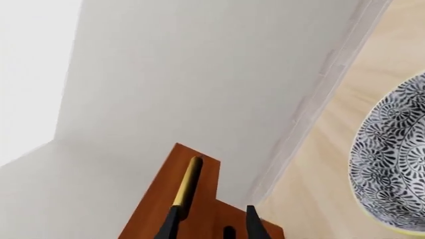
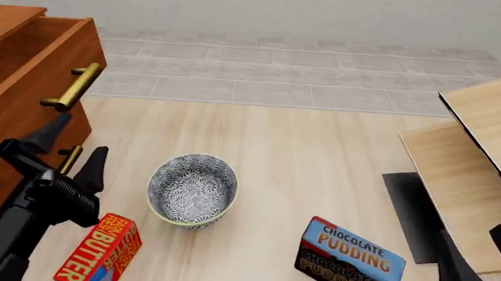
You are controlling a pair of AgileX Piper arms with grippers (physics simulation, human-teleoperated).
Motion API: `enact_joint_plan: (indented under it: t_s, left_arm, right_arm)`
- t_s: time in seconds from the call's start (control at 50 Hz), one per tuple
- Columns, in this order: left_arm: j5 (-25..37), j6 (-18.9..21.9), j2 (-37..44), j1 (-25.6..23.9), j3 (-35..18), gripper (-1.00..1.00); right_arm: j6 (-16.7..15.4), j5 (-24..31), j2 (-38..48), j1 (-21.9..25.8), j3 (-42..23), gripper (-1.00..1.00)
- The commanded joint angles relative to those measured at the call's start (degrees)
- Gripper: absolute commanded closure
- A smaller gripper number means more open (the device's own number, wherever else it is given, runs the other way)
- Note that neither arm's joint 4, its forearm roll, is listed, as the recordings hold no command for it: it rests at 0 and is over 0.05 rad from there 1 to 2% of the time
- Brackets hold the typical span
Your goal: Close the top drawer of the cabinet.
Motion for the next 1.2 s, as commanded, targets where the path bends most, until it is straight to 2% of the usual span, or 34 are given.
enact_joint_plan:
  t_s: [0.02,0.12,0.52,1.2]
  left_arm:
    - [-1.06,3.52,1.77,1.69,-1.43,-1.0]
    - [-1.22,5.34,1.7,2.26,-2.12,-1.0]
    - [-1.24,7.17,3.0,2.81,-3.85,-1.0]
    - [-1.17,6.04,6.96,5.82,-7.71,-1.0]
  right_arm:
    - [0.01,-0.12,0.0,-0.04,0.0,-1.0]
    - [-0.1,-0.13,0.0,0.03,0.01,-1.0]
    - [-0.13,-0.13,0.0,0.4,0.0,-1.0]
    - [-0.01,0.48,0.0,0.0,-0.03,-1.0]
